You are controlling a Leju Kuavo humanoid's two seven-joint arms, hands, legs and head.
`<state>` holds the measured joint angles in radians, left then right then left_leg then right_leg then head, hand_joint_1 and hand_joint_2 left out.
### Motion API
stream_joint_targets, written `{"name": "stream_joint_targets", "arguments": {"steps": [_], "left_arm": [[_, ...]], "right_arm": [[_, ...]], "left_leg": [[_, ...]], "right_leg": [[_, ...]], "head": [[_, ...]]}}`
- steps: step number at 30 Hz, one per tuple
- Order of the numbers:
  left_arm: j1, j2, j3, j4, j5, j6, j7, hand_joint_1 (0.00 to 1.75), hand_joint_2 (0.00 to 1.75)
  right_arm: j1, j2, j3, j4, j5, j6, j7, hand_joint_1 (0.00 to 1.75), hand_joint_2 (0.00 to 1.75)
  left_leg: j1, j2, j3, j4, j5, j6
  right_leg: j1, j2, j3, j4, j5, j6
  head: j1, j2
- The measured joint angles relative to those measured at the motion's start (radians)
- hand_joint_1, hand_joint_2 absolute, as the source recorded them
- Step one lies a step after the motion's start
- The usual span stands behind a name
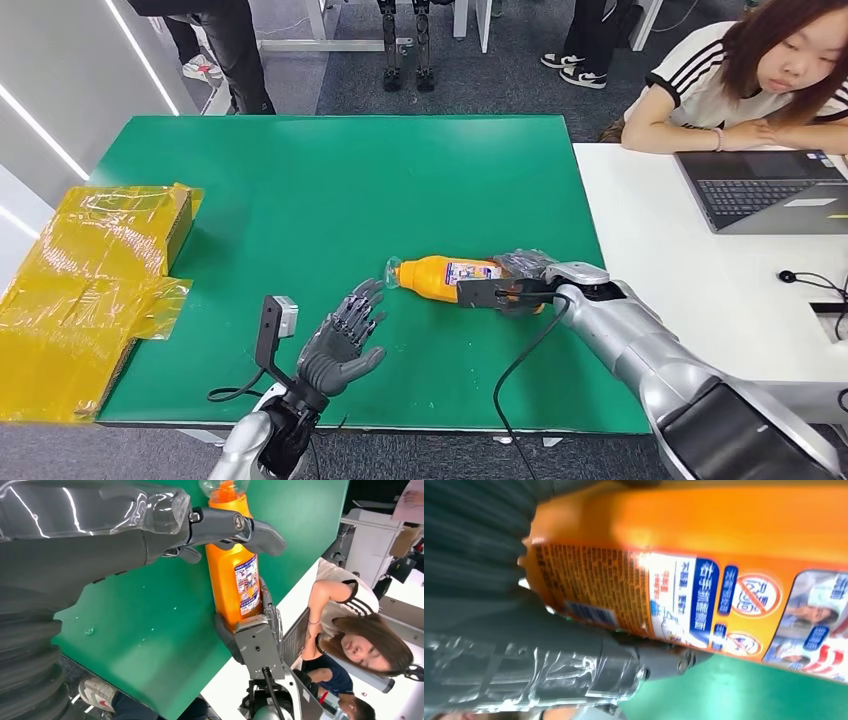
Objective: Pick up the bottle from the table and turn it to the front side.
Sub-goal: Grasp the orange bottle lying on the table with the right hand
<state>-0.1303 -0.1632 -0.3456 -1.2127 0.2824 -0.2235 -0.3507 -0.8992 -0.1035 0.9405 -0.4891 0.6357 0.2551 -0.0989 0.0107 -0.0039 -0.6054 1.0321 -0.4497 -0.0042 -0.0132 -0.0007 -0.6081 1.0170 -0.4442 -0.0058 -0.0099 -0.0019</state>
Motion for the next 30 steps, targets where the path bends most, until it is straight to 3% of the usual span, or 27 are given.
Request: {"name": "stream_joint_targets", "arguments": {"steps": [9, 14, 20, 25, 30], "left_arm": [[0.020, -0.006, 0.000, 0.000, 0.002, -0.002, 0.004, 0.00, 1.75], [0.026, -0.006, 0.001, 0.000, -0.006, 0.000, -0.009, 0.00, 1.75], [0.015, -0.005, 0.007, 0.000, -0.048, 0.058, -0.057, 0.00, 1.75], [-0.016, 0.003, 0.026, -0.001, -0.086, 0.096, -0.063, 0.00, 1.75], [-0.069, 0.022, 0.055, -0.002, -0.109, 0.116, -0.070, 0.00, 1.75]], "right_arm": [[0.012, -0.002, 0.045, -0.003, 0.006, -0.076, -0.024, 1.75, 1.75], [0.049, -0.020, 0.016, -0.025, -0.131, -0.109, -0.101, 1.75, 1.75], [0.211, -0.038, -0.181, -0.138, -0.480, -0.117, -0.246, 1.75, 1.75], [0.373, -0.040, -0.332, -0.287, -0.596, -0.167, -0.312, 1.75, 1.75], [0.567, -0.016, -0.462, -0.533, -0.683, -0.223, -0.373, 1.75, 1.75]], "left_leg": [[0.000, 0.000, 0.001, 0.000, 0.000, 0.000], [0.000, 0.000, 0.001, 0.000, 0.000, 0.000], [0.000, -0.001, 0.000, 0.000, 0.000, 0.000], [0.000, -0.003, -0.001, 0.000, 0.000, 0.000], [0.000, -0.005, -0.004, -0.001, 0.000, 0.000]], "right_leg": [[0.000, 0.001, 0.000, 0.000, 0.000, 0.000], [0.000, 0.000, 0.001, 0.000, 0.000, 0.000], [0.000, -0.001, 0.001, 0.000, 0.000, 0.000], [0.000, -0.003, 0.000, 0.000, -0.001, 0.000], [0.000, -0.004, -0.002, 0.000, -0.001, 0.000]], "head": [[0.000, 0.000], [0.000, 0.000], [0.000, 0.000], [0.000, 0.000], [0.000, 0.000]]}}
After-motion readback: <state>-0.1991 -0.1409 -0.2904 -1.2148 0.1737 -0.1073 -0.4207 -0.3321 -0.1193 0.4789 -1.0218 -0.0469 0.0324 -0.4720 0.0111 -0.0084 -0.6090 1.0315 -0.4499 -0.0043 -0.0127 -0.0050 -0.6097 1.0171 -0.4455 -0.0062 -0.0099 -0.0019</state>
